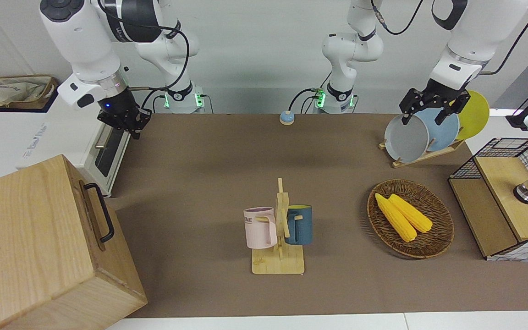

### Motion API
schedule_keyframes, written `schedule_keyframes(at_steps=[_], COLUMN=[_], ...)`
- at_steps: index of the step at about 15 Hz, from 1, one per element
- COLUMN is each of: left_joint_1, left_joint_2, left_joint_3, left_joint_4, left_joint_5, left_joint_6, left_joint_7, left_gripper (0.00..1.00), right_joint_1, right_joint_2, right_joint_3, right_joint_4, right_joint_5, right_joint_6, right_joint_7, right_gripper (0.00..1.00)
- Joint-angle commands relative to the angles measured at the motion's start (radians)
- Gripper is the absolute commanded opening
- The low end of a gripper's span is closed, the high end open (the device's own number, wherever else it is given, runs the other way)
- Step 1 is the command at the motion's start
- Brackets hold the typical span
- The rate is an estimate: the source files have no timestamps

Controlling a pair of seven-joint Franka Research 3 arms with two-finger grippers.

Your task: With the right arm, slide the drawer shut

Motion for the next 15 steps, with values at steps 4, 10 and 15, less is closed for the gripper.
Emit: schedule_keyframes(at_steps=[4,10,15], left_joint_1=[-0.017,-0.017,-0.017], left_joint_2=[0.013,0.013,0.013], left_joint_3=[0.017,0.017,0.017], left_joint_4=[0.020,0.020,0.020], left_joint_5=[0.012,0.012,0.012], left_joint_6=[0.000,0.000,0.000], left_joint_7=[0.007,0.007,0.007], left_gripper=[1.00,1.00,1.00], right_joint_1=[0.015,-0.002,0.002], right_joint_2=[-0.009,-0.009,-0.005], right_joint_3=[-0.008,-0.008,-0.008], right_joint_4=[0.015,0.024,0.051], right_joint_5=[-0.012,-0.012,-0.024], right_joint_6=[0.009,0.011,0.011], right_joint_7=[-0.043,-0.043,-0.046], right_gripper=[0.979,0.983,0.983])
